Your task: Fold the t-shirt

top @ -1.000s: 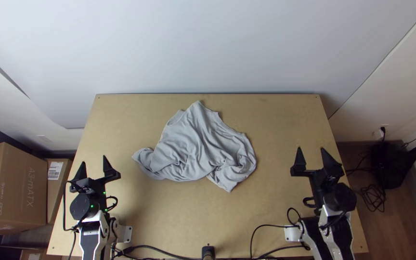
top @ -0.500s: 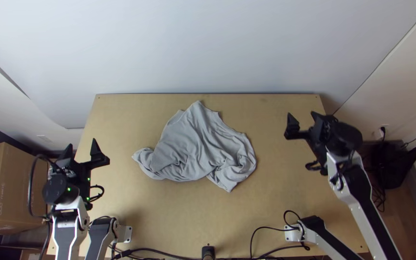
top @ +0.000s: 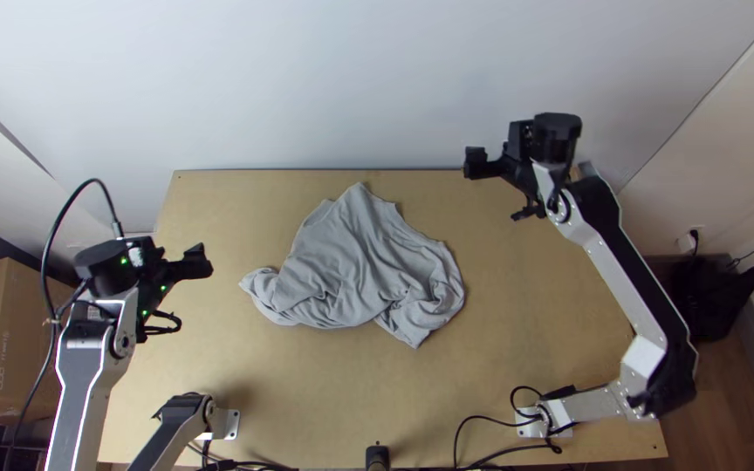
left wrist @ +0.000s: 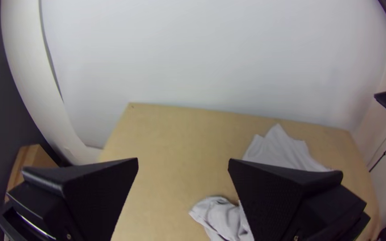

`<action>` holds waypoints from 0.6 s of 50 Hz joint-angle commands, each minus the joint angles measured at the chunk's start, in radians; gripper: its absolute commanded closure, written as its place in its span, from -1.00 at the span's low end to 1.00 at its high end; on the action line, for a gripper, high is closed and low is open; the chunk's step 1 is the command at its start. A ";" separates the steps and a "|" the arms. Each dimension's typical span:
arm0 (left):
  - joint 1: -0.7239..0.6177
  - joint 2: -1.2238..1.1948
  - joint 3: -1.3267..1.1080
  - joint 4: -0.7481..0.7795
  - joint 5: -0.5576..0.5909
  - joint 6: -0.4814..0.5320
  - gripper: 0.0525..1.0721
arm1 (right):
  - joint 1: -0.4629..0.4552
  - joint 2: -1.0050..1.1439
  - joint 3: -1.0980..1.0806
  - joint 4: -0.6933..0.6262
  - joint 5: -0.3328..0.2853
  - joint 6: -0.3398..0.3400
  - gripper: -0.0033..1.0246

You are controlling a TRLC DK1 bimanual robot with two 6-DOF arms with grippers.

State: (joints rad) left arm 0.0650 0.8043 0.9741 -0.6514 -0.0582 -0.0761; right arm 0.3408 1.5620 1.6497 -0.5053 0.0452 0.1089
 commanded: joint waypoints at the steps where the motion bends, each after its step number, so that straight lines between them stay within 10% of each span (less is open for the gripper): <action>1: -0.021 0.064 0.058 -0.063 0.067 -0.037 -0.91 | 0.018 0.099 0.127 -0.030 -0.019 0.054 -0.93; 30: -0.021 0.431 0.061 -0.218 0.130 -0.169 -0.62 | 0.053 0.468 0.573 -0.280 -0.079 0.281 -0.93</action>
State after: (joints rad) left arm 0.0303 1.1969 1.0252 -0.8490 0.0345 -0.1730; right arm 0.3862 2.0171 2.1780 -0.7784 -0.0208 0.3084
